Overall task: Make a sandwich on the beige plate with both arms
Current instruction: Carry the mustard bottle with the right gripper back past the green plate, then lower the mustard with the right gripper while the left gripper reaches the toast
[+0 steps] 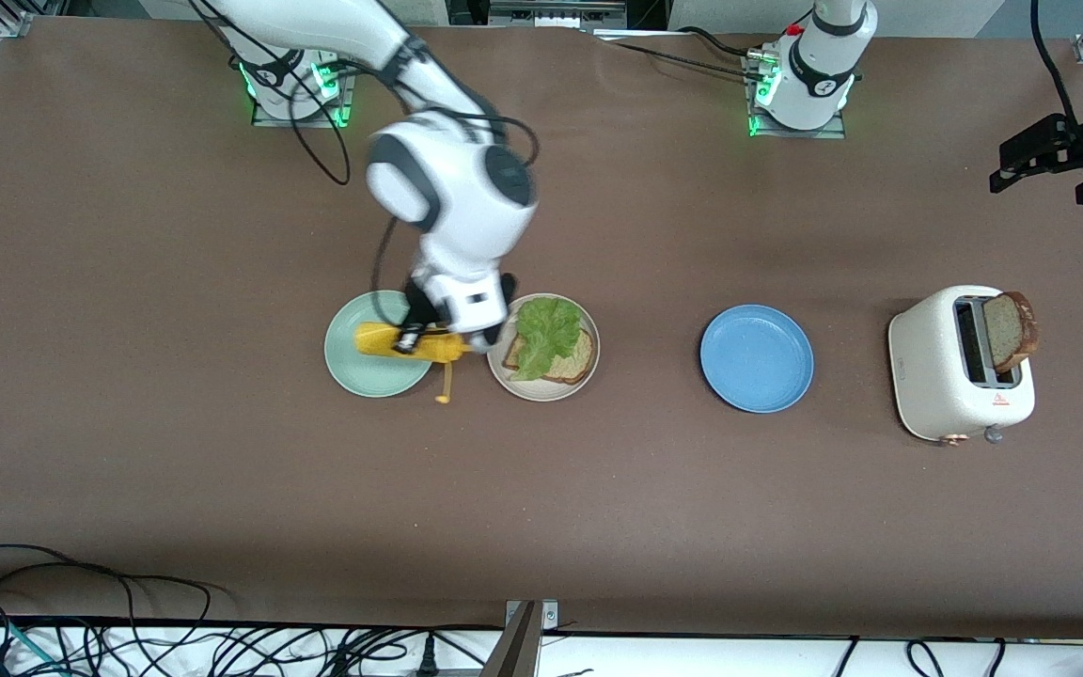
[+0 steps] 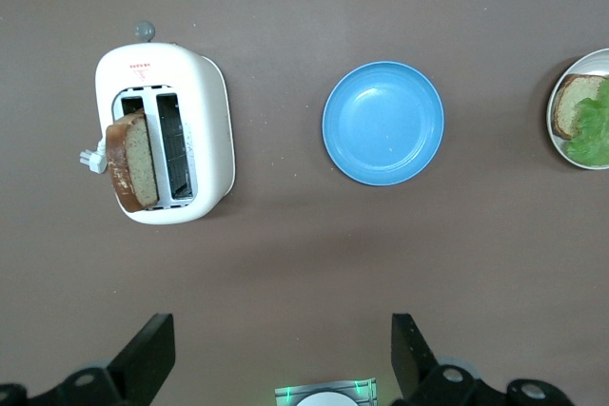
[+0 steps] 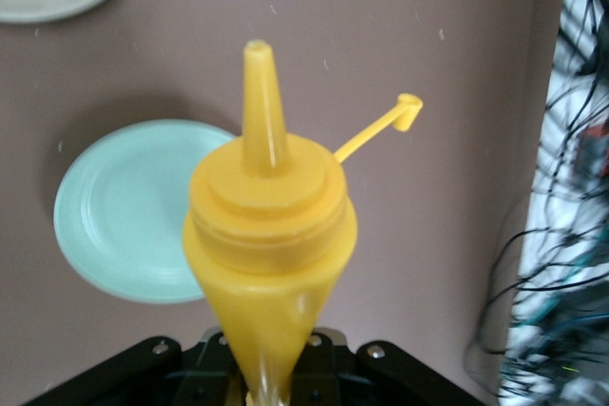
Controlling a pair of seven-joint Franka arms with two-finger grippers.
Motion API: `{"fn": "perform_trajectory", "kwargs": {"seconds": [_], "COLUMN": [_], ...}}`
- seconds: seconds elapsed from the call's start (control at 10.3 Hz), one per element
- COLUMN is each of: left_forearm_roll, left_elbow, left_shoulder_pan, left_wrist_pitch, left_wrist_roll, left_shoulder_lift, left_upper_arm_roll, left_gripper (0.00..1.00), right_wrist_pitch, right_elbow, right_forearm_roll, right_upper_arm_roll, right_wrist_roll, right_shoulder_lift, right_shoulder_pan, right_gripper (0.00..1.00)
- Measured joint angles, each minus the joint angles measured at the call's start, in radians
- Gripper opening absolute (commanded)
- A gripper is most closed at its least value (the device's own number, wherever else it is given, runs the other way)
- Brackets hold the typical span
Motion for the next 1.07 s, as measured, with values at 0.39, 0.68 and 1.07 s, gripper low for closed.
{"fn": "perform_trajectory", "kwargs": {"seconds": [0.39, 0.68, 1.07], "left_forearm_roll": [0.000, 0.011, 0.036], "left_elbow": [-0.002, -0.006, -0.043], "left_shoulder_pan": [0.012, 0.042, 0.176], "left_wrist_pitch": [0.000, 0.002, 0.108], "left_wrist_roll": [0.001, 0.019, 0.184], "left_shoulder_lift": [0.000, 0.001, 0.026], "left_upper_arm_roll": [0.003, 0.003, 0.007], "left_gripper": [1.00, 1.00, 1.00], "right_wrist_pitch": [-0.006, 0.020, 0.077], "right_elbow": [-0.128, -0.280, -0.469], "right_forearm_roll": [0.465, 0.705, 1.001], "right_upper_arm_roll": [-0.003, -0.061, -0.262], "right_wrist_roll": [-0.371, -0.705, -1.188], "right_shoulder_lift": [-0.157, -0.214, -0.217], "right_shoulder_pan": [-0.360, -0.497, -0.509], "right_gripper": [0.00, 0.00, 0.00]}}
